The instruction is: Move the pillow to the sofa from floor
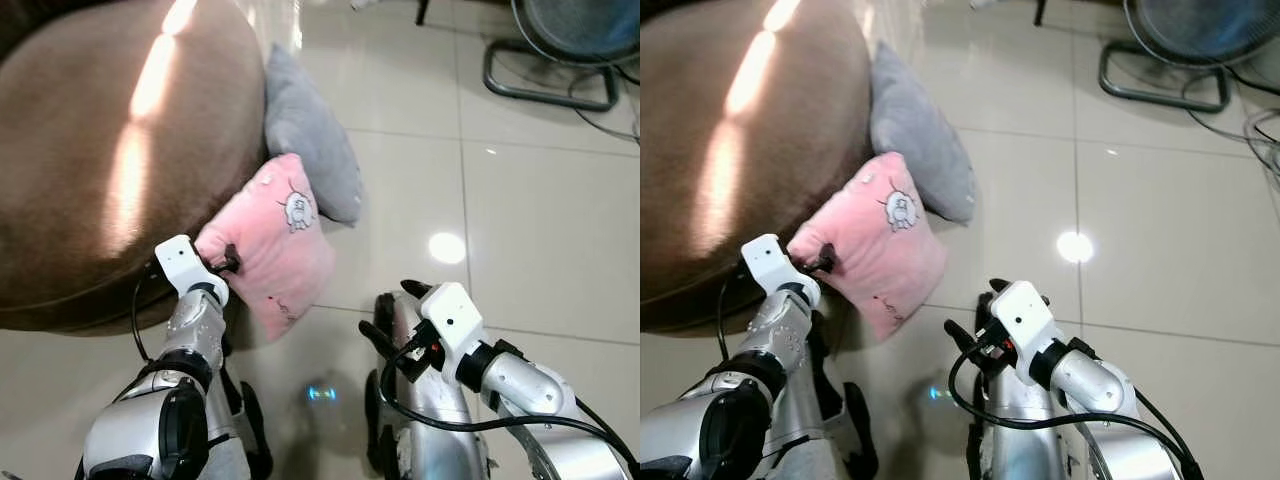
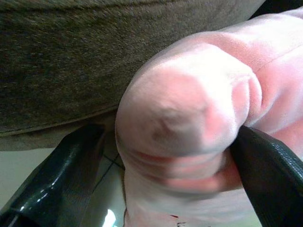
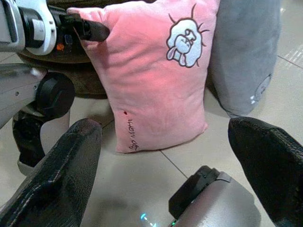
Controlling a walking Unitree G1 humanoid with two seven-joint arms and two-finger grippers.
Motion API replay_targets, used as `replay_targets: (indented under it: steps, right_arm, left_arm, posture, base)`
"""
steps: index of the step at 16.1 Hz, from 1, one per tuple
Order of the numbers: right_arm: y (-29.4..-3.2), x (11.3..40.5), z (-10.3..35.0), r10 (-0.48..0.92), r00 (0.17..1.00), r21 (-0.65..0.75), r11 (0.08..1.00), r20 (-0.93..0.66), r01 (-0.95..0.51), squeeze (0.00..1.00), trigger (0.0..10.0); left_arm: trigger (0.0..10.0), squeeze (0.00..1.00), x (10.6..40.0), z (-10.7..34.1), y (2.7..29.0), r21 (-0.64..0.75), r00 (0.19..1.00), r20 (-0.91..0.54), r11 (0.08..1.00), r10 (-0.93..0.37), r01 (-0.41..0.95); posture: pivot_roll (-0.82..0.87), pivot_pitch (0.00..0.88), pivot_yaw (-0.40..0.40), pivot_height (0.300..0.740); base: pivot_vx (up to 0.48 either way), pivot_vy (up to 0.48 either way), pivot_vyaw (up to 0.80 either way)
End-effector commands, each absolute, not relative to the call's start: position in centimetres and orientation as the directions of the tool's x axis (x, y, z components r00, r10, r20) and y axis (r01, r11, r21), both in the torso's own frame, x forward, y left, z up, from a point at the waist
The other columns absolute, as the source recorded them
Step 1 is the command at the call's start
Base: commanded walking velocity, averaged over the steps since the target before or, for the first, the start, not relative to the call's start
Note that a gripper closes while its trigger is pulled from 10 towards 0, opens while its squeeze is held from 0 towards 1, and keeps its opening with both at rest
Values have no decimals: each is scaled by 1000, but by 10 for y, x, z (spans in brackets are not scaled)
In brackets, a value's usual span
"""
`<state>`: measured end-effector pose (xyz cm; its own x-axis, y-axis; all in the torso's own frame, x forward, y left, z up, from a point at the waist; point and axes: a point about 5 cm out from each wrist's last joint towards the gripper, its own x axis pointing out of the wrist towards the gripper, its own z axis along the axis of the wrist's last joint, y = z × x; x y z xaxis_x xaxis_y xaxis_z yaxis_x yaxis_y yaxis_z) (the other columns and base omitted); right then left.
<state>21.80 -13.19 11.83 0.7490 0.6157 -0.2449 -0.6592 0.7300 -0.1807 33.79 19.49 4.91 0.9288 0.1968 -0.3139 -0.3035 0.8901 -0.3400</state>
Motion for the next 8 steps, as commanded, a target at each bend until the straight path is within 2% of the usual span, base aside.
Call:
replay_targets:
  steps: [1,2,5,8]
  right_arm:
    - [-132,213,119,614,749,-164,735,-250,-658,0,10000]
    - [-133,209,126,606,762,-151,751,-228,-643,0,10000]
    - [-132,204,131,597,774,-145,764,-210,-629,0,10000]
    - [-129,204,134,592,780,-131,773,-203,-621,0,10000]
  left_arm:
    - [10000,0,328,37,202,-320,908,-356,884,221,-340]
    - [10000,0,327,38,207,-306,908,-348,888,232,-344]
    - [10000,0,327,39,211,-345,911,-333,867,244,-359]
    - [10000,0,336,46,191,-435,951,-287,869,116,-238]
  posture:
    - [-286,402,-14,482]
    - [-262,425,-34,482]
    - [-257,417,-41,482]
    - [-260,456,-36,482]
  base:
    - [0,0,0]
    - [0,0,0]
    - [0,0,0]
    - [0,0,0]
